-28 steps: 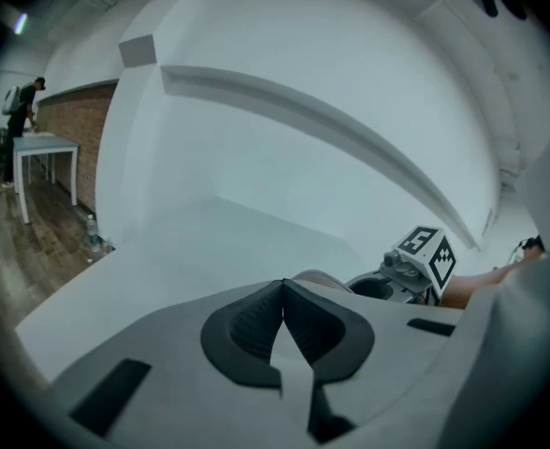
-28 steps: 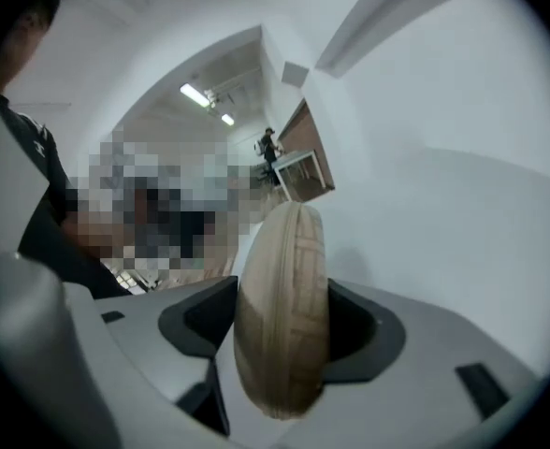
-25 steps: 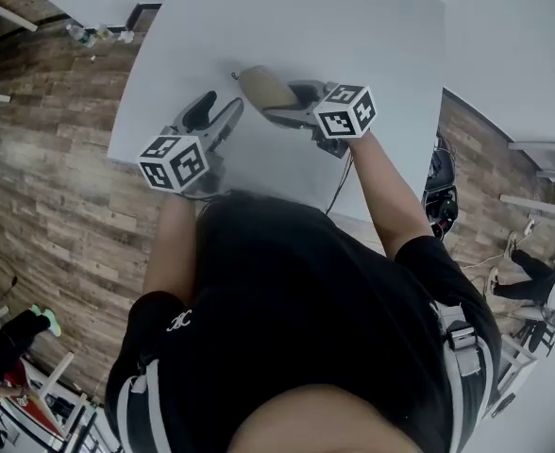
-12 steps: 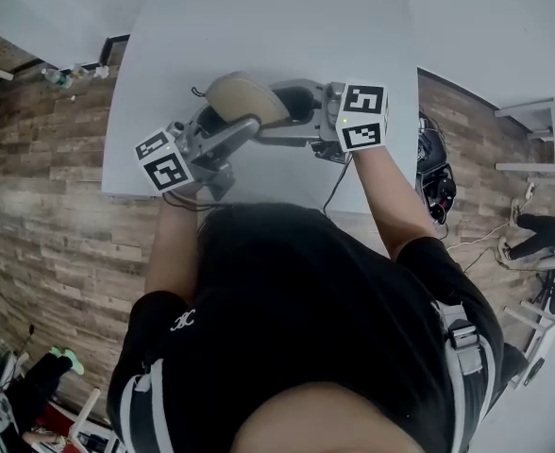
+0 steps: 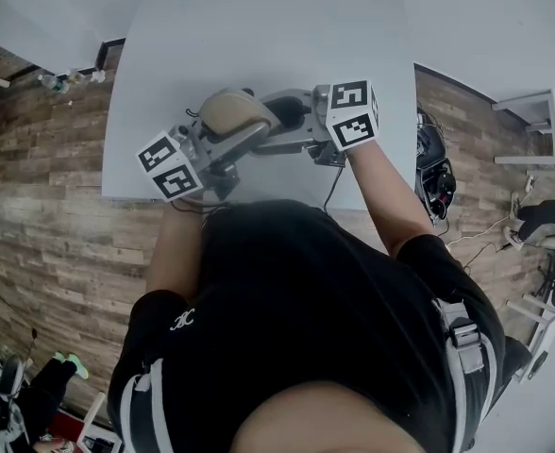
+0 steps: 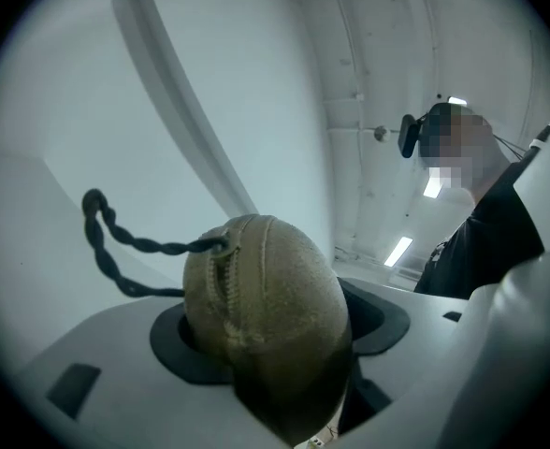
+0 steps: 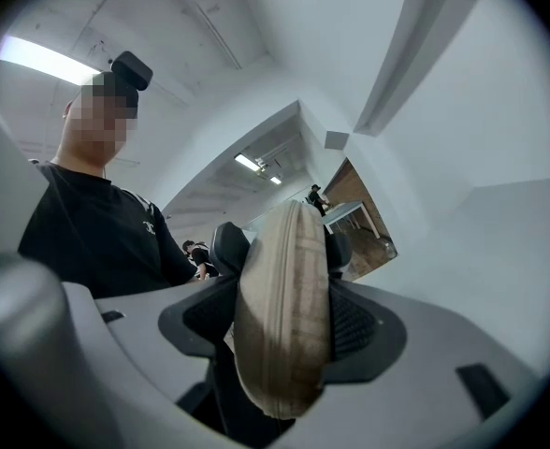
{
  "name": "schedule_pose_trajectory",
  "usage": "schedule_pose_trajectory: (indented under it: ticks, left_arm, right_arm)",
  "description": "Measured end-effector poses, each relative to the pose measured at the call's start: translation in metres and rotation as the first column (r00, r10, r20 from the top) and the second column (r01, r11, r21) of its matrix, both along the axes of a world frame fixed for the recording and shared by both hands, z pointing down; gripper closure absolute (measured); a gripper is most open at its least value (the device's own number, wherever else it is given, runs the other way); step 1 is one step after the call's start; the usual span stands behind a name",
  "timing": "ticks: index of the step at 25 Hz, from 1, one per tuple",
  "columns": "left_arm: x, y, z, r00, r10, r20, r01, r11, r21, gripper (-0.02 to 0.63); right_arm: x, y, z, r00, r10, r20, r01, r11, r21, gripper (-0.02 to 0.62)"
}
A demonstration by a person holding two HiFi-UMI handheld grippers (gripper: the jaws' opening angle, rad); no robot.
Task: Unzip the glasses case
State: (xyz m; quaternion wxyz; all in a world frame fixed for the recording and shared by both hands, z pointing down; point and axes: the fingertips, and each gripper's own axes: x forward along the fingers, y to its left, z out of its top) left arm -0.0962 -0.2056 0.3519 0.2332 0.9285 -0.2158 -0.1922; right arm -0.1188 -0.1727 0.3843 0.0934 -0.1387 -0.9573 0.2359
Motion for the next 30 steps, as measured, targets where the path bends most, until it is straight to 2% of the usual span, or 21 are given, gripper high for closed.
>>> schedule_pose_trajectory:
  ticks: [4, 9, 10, 12, 14, 16, 18, 20, 22, 25, 28, 30]
  left_arm:
    - [-0.007, -0.003, -0.008, 0.999, -0.030, -0.019, 0.030, 0.999, 0.027, 0.287]
    - [-0.034, -0.011, -0.023, 0.990, -0.090, -0.109, 0.094, 0.995, 0.034, 0.298]
    - [-0.038, -0.012, -0.025, 0.990, -0.101, -0.099, 0.105, 0.994, 0.040, 0.299]
    - [-0.041, -0.014, -0.021, 0.990, -0.139, 0.005, 0.138, 0.988, 0.075, 0.300]
    - [-0.037, -0.017, -0.013, 0.964, -0.198, 0.176, 0.176, 0.975, 0.133, 0.301]
    - [-0.031, -0.021, -0.004, 0.899, -0.270, 0.345, 0.208, 0.956, 0.206, 0.302]
    - [-0.028, -0.023, 0.001, 0.821, -0.329, 0.467, 0.220, 0.936, 0.273, 0.304]
    - [-0.026, -0.025, 0.006, 0.748, -0.362, 0.557, 0.212, 0.925, 0.316, 0.304]
    - [-0.022, -0.028, 0.013, 0.668, -0.379, 0.640, 0.191, 0.919, 0.345, 0.304]
    - [-0.016, -0.032, 0.030, 0.553, -0.389, 0.737, 0.156, 0.917, 0.368, 0.304]
    - [-0.008, -0.034, 0.043, 0.487, -0.380, 0.787, 0.120, 0.921, 0.370, 0.304]
    - [-0.007, -0.034, 0.050, 0.445, -0.366, 0.817, 0.100, 0.927, 0.361, 0.304]
  right_arm:
    - [-0.006, -0.003, -0.003, 0.999, 0.019, 0.028, -0.019, 1.000, -0.019, 0.307]
    - [0.008, -0.021, -0.006, 0.990, 0.123, 0.066, -0.119, 0.991, -0.053, 0.305]
    - [0.013, -0.025, -0.007, 0.987, 0.142, 0.071, -0.138, 0.989, -0.058, 0.305]
    - [0.025, -0.034, -0.012, 0.979, 0.188, 0.081, -0.184, 0.982, -0.052, 0.305]
    - [0.036, -0.046, -0.022, 0.963, 0.254, 0.092, -0.254, 0.967, -0.018, 0.307]
    - [0.047, -0.059, -0.035, 0.934, 0.344, 0.100, -0.351, 0.934, 0.065, 0.320]
    - [0.052, -0.066, -0.048, 0.900, 0.423, 0.102, -0.435, 0.879, 0.193, 0.561]
    - [0.046, -0.062, -0.060, 0.893, 0.442, 0.090, -0.445, 0.831, 0.334, 0.580]
    - [0.035, -0.054, -0.068, 0.898, 0.434, 0.066, -0.414, 0.788, 0.456, 0.581]
    - [0.013, -0.041, -0.066, 0.921, 0.390, 0.008, -0.325, 0.756, 0.569, 0.581]
    - [-0.007, -0.032, -0.057, 0.940, 0.336, -0.061, -0.222, 0.736, 0.639, 0.580]
    - [-0.013, -0.030, -0.054, 0.943, 0.322, -0.087, -0.185, 0.722, 0.667, 0.580]
